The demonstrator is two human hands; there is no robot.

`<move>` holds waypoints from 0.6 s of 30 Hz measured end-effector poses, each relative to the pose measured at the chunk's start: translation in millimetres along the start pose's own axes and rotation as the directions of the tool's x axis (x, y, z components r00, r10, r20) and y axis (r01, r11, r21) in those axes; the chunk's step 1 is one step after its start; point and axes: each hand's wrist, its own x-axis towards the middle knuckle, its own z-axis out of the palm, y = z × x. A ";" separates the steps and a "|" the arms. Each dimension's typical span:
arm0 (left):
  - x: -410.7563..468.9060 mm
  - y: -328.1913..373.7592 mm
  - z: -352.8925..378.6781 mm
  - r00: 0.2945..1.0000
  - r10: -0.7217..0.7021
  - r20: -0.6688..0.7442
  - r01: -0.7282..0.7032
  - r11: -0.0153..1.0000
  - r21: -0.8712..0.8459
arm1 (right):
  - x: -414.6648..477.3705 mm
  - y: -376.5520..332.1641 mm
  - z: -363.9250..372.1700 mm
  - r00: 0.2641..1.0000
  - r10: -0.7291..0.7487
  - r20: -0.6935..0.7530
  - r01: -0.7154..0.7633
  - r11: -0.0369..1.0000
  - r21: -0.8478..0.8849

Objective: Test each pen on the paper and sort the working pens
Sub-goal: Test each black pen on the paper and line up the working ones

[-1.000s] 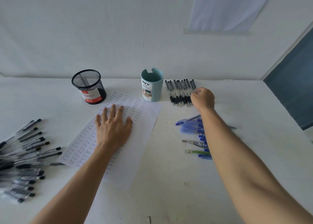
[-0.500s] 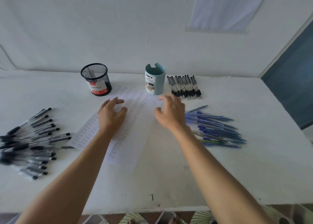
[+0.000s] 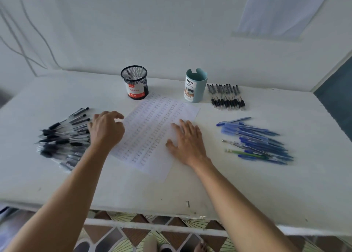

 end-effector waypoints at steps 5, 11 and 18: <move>-7.5 -27.4 -19.0 0.989 -0.107 0.105 0.066 0.938 0.340 | -2.1 -3.0 0.6 0.999 0.029 -0.033 -0.028 0.999 0.028; -12.8 -37.8 -18.8 0.995 -0.049 0.085 0.016 0.933 0.360 | -6.6 -3.7 -2.5 0.995 0.081 -0.055 -0.076 0.993 0.089; -14.0 -32.0 -13.7 0.954 0.252 -0.163 -0.239 0.966 0.093 | -6.2 4.9 -3.8 0.998 0.041 0.047 -0.044 0.998 0.050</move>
